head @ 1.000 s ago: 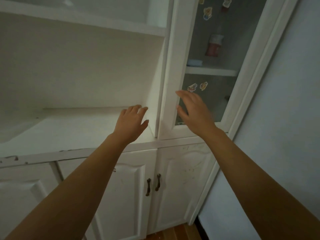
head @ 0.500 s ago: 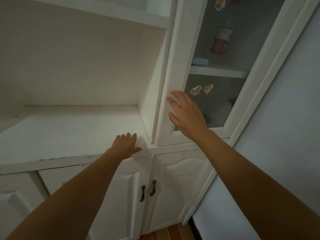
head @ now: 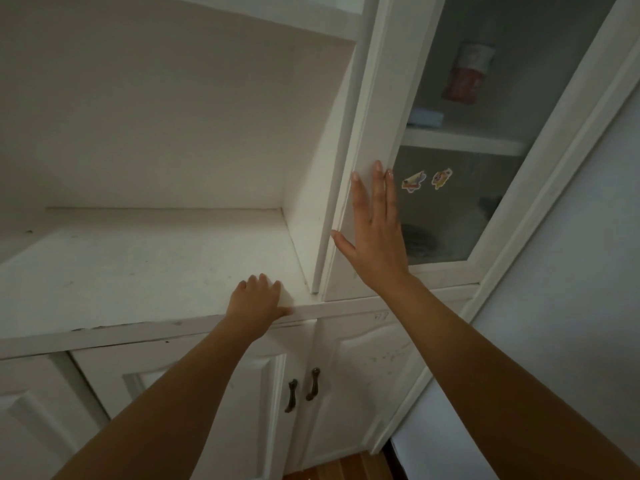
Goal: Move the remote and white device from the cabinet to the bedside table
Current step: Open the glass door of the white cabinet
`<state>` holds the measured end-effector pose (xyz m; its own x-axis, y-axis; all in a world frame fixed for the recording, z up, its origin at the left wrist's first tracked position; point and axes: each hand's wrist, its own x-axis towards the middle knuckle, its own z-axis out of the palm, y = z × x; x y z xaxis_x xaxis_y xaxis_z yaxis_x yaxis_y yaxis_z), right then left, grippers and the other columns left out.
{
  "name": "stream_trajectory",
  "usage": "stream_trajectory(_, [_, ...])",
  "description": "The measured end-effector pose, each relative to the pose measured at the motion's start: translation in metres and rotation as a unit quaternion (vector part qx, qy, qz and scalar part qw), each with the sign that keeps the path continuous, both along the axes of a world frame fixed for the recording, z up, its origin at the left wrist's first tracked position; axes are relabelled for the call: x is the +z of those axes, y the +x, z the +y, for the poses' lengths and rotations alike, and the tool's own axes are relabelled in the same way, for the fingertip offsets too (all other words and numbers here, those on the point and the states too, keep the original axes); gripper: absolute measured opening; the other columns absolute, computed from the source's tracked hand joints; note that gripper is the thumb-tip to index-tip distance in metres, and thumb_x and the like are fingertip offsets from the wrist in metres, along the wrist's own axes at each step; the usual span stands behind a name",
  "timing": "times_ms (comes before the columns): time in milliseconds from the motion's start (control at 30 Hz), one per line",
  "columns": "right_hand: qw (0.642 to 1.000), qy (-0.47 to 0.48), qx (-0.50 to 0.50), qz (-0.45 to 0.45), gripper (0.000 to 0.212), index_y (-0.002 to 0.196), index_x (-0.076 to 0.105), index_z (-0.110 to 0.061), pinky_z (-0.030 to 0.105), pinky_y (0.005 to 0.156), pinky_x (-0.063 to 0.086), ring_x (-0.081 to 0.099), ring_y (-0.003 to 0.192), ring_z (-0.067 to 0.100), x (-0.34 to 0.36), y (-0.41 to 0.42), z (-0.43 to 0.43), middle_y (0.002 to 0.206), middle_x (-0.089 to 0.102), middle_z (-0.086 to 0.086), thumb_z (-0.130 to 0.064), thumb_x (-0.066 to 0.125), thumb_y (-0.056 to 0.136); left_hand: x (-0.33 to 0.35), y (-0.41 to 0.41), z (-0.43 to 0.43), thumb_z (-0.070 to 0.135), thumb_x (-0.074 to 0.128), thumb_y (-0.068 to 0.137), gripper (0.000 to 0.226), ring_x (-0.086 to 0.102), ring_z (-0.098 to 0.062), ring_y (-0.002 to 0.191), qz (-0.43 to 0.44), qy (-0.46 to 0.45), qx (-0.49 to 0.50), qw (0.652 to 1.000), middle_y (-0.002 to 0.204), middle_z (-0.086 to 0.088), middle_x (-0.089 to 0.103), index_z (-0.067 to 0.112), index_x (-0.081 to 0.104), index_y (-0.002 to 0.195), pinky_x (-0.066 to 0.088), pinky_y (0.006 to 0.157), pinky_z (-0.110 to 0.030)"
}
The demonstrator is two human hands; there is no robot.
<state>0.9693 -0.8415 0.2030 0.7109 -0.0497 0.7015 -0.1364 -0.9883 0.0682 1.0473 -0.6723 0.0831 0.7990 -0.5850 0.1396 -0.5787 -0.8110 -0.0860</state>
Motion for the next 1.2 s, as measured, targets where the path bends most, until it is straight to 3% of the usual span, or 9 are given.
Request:
stream_trajectory(367, [0.996,0.066,-0.034,-0.057,0.089,0.143,0.001,-0.013,0.05,0.112,0.027,0.005,0.14,0.042,-0.014,0.018,0.019,0.152,0.011,0.024,-0.037,0.06,0.081,0.003,0.0,-0.005,0.052,0.048,0.086,0.056,0.043,-0.029,0.111,0.061,-0.023,0.014,0.998,0.124,-0.017,0.044,0.009,0.041,0.121,0.041,0.093,-0.038])
stream_trajectory(967, [0.994,0.09,-0.023,-0.057,0.091,0.143,-0.003,-0.024,0.051,0.113,0.025,-0.003,0.14,0.04,-0.01,0.016,0.028,0.153,0.004,0.024,-0.019,0.063,0.081,-0.001,0.0,-0.002,0.051,0.048,0.086,0.055,0.04,-0.029,0.117,0.076,-0.057,0.013,0.995,0.128,-0.016,0.042,0.01,0.04,0.121,0.039,0.099,-0.039])
stream_trajectory(1100, [0.994,0.084,-0.031,-0.066,0.087,0.143,0.005,-0.026,0.041,0.11,0.018,-0.002,0.14,0.04,-0.014,0.011,0.026,0.153,0.005,0.023,-0.014,0.063,0.081,-0.001,-0.001,-0.002,0.051,0.049,0.086,0.054,0.041,-0.03,0.115,0.074,-0.056,0.015,0.996,0.125,-0.017,0.043,0.009,0.041,0.12,0.039,0.098,-0.039])
stream_trajectory(1200, [0.996,0.071,-0.022,-0.057,0.077,0.141,0.017,-0.029,0.04,0.108,0.023,-0.004,0.139,0.04,-0.016,0.001,0.024,0.153,0.005,0.023,-0.013,0.062,0.082,0.002,0.0,-0.003,0.05,0.05,0.086,0.053,0.044,-0.029,0.11,0.074,-0.051,0.015,0.996,0.119,-0.016,0.046,0.008,0.043,0.117,0.041,0.094,-0.038])
